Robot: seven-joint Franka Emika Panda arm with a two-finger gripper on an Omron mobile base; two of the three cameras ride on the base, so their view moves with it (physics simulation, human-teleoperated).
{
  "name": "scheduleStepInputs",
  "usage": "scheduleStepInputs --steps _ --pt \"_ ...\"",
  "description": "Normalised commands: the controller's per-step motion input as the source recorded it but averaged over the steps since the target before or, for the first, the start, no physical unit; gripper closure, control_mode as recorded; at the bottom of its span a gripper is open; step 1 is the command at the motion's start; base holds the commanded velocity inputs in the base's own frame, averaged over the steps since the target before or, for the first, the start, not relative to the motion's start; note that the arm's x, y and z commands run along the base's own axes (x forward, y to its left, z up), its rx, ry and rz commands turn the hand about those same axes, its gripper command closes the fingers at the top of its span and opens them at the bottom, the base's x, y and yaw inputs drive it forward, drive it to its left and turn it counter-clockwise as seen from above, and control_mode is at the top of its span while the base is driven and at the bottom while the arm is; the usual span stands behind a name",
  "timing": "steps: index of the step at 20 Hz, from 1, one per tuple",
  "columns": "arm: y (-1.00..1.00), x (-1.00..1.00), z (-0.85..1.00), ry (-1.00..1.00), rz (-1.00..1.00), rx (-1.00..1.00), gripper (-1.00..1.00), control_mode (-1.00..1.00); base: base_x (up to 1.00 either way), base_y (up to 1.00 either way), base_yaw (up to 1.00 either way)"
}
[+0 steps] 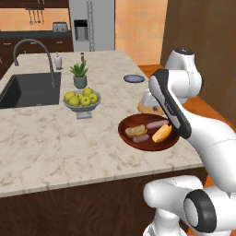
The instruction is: Place one bun and one sausage from the bowl on each plate.
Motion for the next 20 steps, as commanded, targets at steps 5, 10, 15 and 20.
scheduleStepInputs --steps 5,10,15,20 --pt "-0.05 -0.20 0.00 -0.01 -0.01 0.00 -1.00 -1.00 0.00 0.00 0.00" --pt "-0.68 -0.01 -0.25 0.09 -0.16 0.00 -1.00 -1.00 0.00 0.00 0.00" --pt "-0.56 0.16 -0.55 0.17 -0.23 0.00 -1.00 -1.00 0.00 0.00 0.00" --pt "-0.29 0.23 -0.54 0.09 -0.26 0.00 -1.00 -1.00 0.00 0.00 0.00"
